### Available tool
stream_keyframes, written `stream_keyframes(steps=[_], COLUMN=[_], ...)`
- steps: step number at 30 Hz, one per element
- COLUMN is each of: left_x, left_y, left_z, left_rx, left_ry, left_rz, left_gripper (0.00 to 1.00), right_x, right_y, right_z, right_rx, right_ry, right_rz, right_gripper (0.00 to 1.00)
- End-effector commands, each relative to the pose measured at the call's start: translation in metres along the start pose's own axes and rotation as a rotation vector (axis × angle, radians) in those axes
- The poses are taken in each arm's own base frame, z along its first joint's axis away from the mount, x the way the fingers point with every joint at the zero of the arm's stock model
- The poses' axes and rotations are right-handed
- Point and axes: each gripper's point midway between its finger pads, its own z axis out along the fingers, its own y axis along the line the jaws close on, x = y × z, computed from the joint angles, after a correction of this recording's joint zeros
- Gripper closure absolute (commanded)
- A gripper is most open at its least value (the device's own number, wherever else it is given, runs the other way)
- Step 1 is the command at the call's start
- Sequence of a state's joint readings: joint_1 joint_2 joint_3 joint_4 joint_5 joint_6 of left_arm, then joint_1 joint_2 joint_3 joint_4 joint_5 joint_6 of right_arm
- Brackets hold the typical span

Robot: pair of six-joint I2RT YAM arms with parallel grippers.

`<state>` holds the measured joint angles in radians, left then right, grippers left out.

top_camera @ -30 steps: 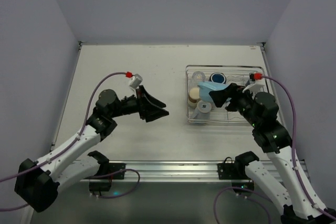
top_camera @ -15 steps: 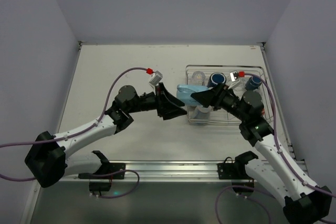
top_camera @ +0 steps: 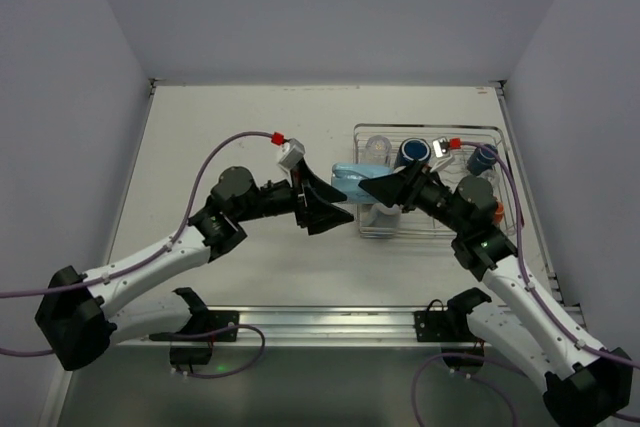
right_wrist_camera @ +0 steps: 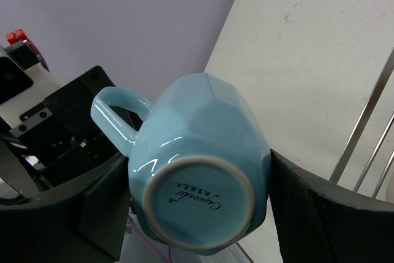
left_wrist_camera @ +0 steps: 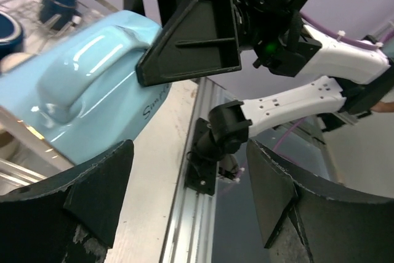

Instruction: Unload the cups from the dish rack

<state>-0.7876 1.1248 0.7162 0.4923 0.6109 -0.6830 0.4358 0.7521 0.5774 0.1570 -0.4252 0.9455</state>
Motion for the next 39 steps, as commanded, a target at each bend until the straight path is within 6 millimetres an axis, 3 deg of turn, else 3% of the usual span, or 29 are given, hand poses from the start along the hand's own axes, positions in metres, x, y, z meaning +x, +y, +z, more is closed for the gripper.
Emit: stream_keyframes(steps=[1, 5, 14, 18, 24, 28, 30, 35, 39], left_x=[-0.02, -0.011, -0.004, -0.004, -0.005, -0.009, -0.006, -0.009, -0.013], left_y=[0.013, 0.029, 0.036, 0.027, -0.002, -0.012, -0.011, -0.015, -0.018], left_z=[-0.019, -0.034, -0.027, -0.022, -0.013, -0.01, -0.009, -0.005, -0.002], left_rx=[-0.166, -0.263, -0.258, -0.198, -0.017, 0.04, 0.047, 0.091, 0.108], left_ry=[-0.057, -0.057, -0.026, -0.026, -0.029, -0.05, -0.046, -0.066, -0.08], left_rz=[0.114, 0.132, 0.125, 0.117, 0.104, 0.09, 0.078, 0.06, 0.066], left_gripper=[0.21, 0.19, 0.2, 0.2, 0.21, 0.28, 0.39, 0.56, 0.58], right_x=[-0.031, -0.029, -0.02, -0.019, -0.013, -0.01, -0.01, -0.003, 0.005], right_y=[0.06, 0.064, 0.064, 0.069, 0.067, 0.069, 0.072, 0.067, 0.061], right_z=[-0.008, -0.009, -0.021, -0.024, -0.016, -0.014, -0.014, -0.01, -0.008], right_rx=[-0.176, -0.195, -0.23, -0.253, -0.283, -0.299, -0.323, -0.333, -0.356], right_ry=[-0.093, -0.081, -0.085, -0.087, -0.041, -0.024, -0.02, 0.01, 0.028], right_rz=[-0.086, -0.082, -0.084, -0.09, -0.06, -0.051, -0.045, -0.013, 0.031], right_gripper=[0.95, 0.95, 0.95, 0.94, 0.94, 0.94, 0.94, 0.94, 0.94])
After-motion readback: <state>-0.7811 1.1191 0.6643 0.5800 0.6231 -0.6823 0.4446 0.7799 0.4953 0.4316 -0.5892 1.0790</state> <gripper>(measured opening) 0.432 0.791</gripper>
